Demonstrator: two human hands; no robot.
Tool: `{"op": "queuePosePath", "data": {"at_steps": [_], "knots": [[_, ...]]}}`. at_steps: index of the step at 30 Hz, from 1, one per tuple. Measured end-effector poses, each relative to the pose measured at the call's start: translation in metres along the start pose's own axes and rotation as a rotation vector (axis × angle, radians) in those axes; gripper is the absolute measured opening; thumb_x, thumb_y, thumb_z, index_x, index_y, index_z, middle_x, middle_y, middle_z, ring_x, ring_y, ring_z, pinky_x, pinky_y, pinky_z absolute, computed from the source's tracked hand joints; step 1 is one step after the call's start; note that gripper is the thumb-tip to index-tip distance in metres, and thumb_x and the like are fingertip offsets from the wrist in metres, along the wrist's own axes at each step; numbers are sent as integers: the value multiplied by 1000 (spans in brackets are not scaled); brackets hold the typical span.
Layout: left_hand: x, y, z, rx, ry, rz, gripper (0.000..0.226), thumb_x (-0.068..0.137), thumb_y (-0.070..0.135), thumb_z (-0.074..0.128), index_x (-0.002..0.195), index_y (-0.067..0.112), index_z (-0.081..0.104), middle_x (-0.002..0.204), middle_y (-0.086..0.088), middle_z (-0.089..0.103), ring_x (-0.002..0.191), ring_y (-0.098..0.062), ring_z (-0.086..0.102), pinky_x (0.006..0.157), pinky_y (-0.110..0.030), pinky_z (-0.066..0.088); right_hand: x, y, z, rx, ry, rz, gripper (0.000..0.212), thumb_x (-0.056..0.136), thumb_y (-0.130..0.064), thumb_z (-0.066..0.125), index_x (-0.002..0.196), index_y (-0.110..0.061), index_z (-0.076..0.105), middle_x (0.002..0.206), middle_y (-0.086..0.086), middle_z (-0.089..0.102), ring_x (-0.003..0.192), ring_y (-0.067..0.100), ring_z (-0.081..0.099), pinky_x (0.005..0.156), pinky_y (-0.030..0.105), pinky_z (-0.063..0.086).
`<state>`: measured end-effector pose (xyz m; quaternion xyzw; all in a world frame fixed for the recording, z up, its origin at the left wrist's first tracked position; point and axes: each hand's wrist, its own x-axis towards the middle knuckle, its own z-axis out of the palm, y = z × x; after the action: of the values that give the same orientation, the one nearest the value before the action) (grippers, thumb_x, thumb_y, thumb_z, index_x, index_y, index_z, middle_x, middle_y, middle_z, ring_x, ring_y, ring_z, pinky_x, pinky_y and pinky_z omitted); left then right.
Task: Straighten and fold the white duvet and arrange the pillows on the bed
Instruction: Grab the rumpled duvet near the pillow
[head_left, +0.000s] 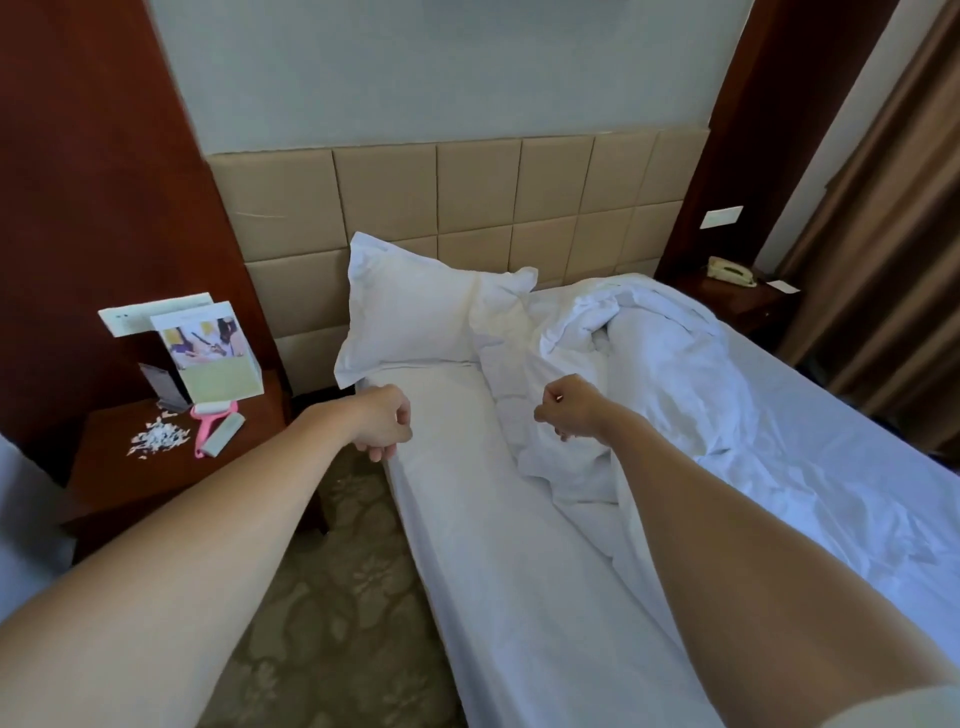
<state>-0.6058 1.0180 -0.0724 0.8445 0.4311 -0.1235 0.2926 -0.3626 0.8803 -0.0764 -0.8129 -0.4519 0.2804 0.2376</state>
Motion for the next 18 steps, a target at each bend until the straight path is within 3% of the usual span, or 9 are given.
{"op": "queuePosePath", "data": {"at_steps": [8,18], "knots": [[163,-12,-46,48,-108,114,13,95,23,53,100,13,58,79,-2,74,56,-14,64,60,-28,49,136,25,2,-20,-3,208,32,86,-11,62,60,-14,43,60,7,52,54,21,55,60,29,50],[368,-59,-148,118,-188,163,7,92,19,52,93,13,55,77,-2,73,56,-15,63,54,-25,46,317,-33,6,80,76,291,36,85,-7,62,58,-14,39,57,7,48,53,20,53,55,26,47]]}}
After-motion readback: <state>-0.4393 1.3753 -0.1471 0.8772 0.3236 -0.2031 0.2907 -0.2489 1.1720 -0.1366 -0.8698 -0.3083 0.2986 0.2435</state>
